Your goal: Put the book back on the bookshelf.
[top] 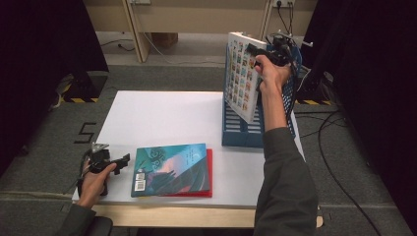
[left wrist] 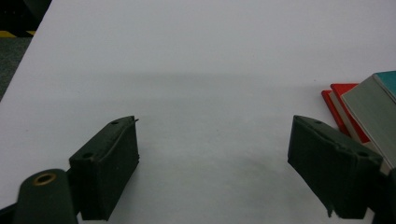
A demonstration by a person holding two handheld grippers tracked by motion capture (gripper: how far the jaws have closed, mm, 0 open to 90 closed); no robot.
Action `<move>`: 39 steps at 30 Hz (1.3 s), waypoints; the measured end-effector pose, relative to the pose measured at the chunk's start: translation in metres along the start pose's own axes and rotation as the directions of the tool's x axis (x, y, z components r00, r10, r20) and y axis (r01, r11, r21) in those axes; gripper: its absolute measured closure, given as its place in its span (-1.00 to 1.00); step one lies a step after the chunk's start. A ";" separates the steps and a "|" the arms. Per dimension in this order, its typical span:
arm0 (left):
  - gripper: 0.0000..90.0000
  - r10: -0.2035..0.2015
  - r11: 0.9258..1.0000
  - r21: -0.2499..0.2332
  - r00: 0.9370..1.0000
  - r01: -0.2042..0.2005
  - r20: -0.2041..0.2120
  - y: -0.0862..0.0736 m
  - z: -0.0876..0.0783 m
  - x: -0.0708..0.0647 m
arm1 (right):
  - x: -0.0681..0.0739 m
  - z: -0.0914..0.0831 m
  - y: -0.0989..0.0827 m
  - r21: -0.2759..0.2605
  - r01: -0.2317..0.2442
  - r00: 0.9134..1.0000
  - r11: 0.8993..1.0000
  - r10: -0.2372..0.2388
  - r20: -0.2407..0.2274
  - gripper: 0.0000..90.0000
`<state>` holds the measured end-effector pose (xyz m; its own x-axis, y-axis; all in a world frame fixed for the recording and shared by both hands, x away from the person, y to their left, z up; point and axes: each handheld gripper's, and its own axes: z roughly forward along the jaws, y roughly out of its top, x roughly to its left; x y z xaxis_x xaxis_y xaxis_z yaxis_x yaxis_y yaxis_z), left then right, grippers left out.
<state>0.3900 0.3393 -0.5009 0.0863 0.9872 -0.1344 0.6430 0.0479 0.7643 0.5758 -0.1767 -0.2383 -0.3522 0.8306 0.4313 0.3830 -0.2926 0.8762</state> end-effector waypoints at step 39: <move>-0.66 0.033 0.999 0.014 0.999 -0.033 -0.008 -0.002 0.001 -0.002 | -0.036 -0.030 -0.073 0.073 -0.063 0.995 0.995 0.068 -0.072 0.39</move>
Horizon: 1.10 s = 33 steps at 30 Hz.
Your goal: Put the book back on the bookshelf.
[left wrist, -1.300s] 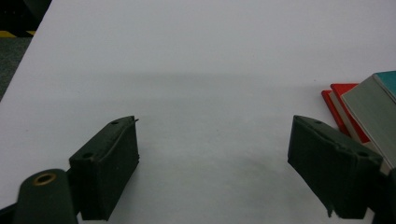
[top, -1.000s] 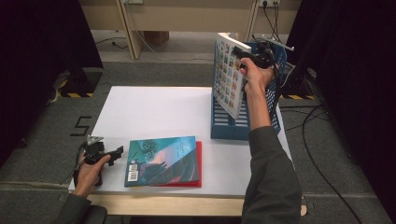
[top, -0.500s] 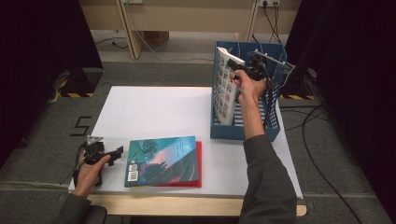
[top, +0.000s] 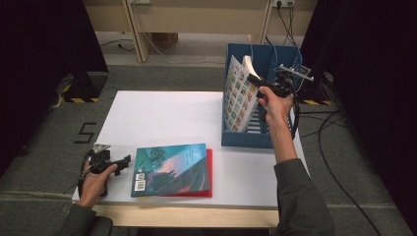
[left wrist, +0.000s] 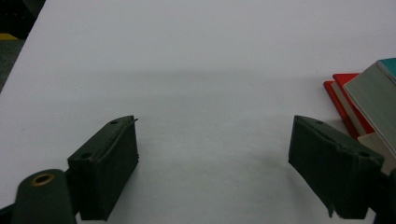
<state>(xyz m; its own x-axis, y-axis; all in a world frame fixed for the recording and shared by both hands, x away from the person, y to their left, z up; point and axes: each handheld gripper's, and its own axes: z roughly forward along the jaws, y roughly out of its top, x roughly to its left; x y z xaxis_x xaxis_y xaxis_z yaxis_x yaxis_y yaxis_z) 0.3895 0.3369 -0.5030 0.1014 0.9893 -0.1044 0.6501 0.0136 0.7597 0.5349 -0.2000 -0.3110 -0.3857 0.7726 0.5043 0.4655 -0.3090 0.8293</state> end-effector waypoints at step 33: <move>-0.67 0.012 1.000 0.001 1.000 -0.012 -0.004 -0.001 0.000 -0.001 | 0.003 -0.023 -0.060 0.048 0.105 0.994 0.993 -0.104 -0.036 0.29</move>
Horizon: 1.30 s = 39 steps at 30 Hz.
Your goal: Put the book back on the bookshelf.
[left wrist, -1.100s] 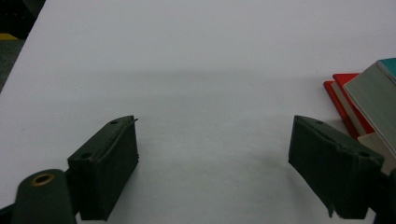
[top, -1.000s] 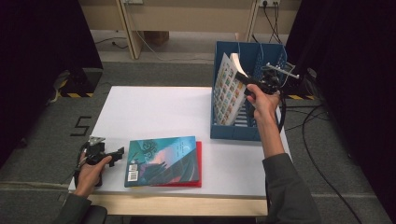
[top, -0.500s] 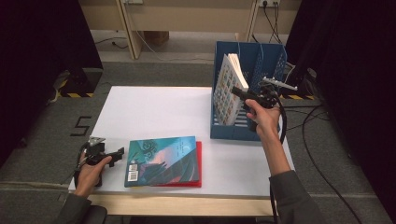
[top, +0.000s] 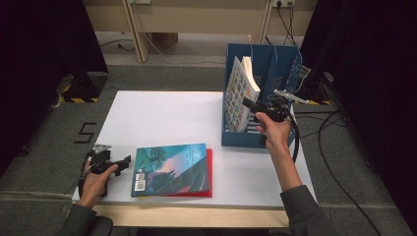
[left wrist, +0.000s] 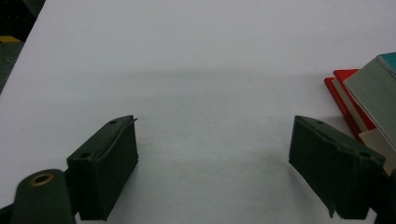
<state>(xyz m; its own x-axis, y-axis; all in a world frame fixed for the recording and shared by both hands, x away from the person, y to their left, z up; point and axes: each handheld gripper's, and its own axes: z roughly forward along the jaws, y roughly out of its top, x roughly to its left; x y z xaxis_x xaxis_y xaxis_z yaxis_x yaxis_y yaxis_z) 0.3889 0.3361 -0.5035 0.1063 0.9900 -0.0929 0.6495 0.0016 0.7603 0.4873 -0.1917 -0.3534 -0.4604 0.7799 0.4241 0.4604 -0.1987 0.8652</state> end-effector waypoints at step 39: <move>-0.68 0.003 1.000 0.001 1.000 -0.003 0.006 0.000 0.000 0.000 | 0.004 0.072 0.023 0.056 0.096 0.990 0.994 -0.101 0.102 0.58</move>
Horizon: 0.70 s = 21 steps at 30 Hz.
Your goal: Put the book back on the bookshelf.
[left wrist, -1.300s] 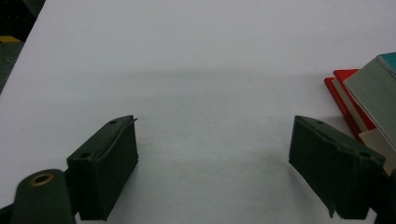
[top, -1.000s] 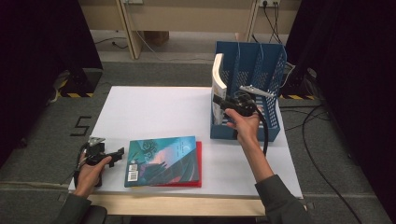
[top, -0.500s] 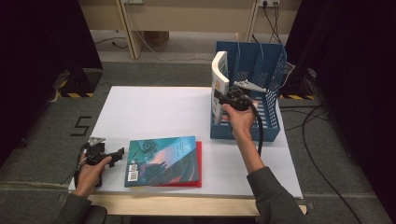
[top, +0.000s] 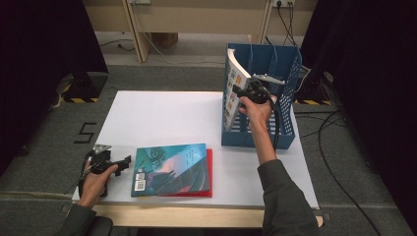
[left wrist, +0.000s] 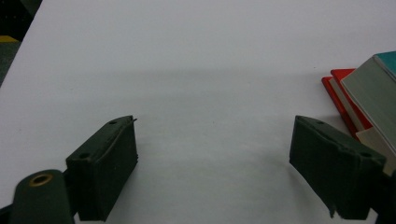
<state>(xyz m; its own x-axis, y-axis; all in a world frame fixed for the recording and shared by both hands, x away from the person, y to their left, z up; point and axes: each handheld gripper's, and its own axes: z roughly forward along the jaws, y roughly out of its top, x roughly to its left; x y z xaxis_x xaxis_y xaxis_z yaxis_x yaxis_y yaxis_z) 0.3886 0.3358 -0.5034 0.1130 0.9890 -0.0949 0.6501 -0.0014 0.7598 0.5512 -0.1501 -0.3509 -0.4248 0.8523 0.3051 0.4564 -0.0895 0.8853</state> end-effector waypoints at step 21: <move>-0.68 -0.003 1.000 0.004 1.000 0.003 0.003 0.000 -0.001 0.001 | 0.026 -0.011 -0.019 0.059 0.079 0.995 0.995 -0.076 -0.058 0.37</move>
<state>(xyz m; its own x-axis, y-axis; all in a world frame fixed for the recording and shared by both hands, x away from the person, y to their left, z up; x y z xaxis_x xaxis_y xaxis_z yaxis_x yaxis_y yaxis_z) 0.3883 0.3364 -0.5030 0.1128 0.9886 -0.0993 0.6533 0.0015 0.7571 0.5230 -0.1325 -0.3557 -0.5027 0.8253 0.2572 0.4664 0.0084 0.8845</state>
